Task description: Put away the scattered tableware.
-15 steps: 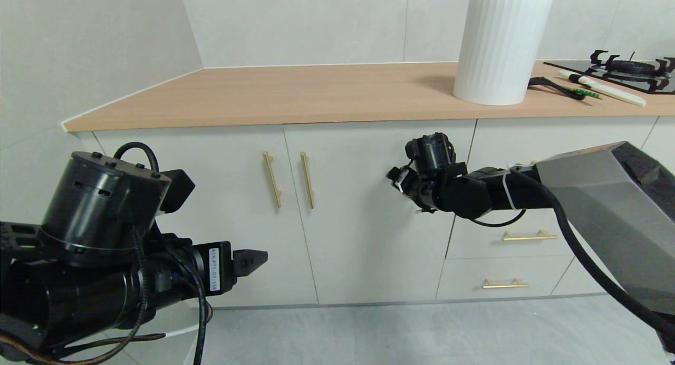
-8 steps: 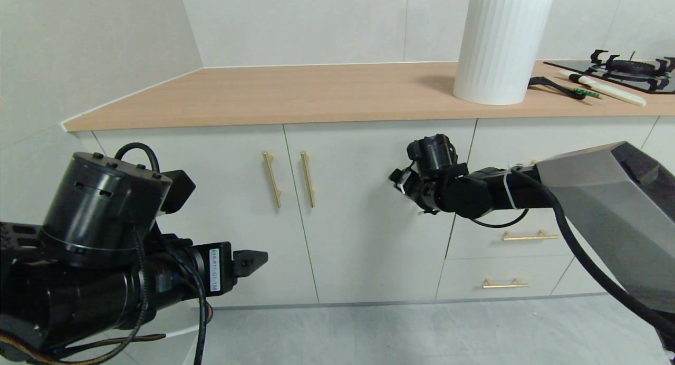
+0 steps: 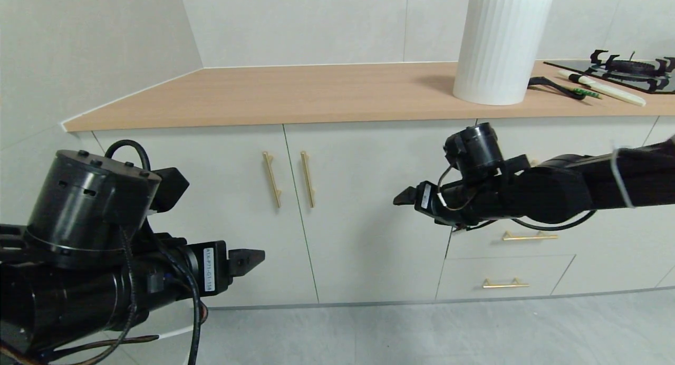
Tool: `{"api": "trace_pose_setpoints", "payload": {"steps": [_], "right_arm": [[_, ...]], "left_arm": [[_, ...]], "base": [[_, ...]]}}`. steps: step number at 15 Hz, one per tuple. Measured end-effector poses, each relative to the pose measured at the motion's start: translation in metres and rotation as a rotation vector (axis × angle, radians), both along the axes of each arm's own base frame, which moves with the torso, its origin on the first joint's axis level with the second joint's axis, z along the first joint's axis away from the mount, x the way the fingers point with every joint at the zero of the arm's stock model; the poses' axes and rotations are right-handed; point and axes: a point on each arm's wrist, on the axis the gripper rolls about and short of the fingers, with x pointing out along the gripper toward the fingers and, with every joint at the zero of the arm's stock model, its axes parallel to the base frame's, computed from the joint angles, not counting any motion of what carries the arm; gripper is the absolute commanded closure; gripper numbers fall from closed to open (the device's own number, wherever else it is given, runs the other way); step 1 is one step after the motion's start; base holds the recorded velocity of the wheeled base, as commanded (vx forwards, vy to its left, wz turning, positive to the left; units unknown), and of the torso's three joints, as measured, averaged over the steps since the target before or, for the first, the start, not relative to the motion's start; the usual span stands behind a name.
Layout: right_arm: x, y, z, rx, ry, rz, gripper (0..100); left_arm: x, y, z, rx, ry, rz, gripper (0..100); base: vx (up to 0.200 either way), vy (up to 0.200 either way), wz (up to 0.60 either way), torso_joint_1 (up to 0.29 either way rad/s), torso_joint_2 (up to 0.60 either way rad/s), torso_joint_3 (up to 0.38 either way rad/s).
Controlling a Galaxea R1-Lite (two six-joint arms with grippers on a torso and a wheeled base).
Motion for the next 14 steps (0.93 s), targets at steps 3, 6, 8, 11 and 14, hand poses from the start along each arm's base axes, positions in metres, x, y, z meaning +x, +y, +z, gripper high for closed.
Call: {"api": "trace_pose_setpoints", "payload": {"steps": [3, 6, 8, 11, 14], "right_arm": [[-0.042, -0.028, 0.036, -0.018, -0.088, 0.045, 0], [-0.090, -0.062, 0.072, -0.041, -0.219, 0.036, 0], [-0.129, -0.086, 0.089, -0.056, -0.314, 0.012, 0], [-0.198, -0.132, 0.100, -0.102, -0.480, -0.029, 0], [-0.271, -0.177, 0.091, -0.192, -0.677, -0.102, 0]], "left_arm": [[-0.006, 0.009, 0.010, -0.023, -0.047, 0.018, 0], [-0.025, 0.024, 0.022, -0.001, -0.120, -0.012, 0], [-0.047, 0.039, 0.023, 0.037, -0.172, -0.043, 0], [-0.088, 0.068, 0.027, 0.042, -0.291, -0.034, 0], [-0.130, 0.094, 0.021, 0.022, -0.414, 0.020, 0]], "base": [[0.000, 0.000, 0.00, 0.000, 0.00, 0.000], [0.000, 0.000, 0.00, 0.000, 0.00, 0.000], [0.000, 0.000, 0.00, 0.000, 0.00, 0.000], [0.000, 0.000, 0.00, 0.000, 0.00, 0.000], [0.000, 0.000, 0.00, 0.000, 0.00, 0.000]]}}
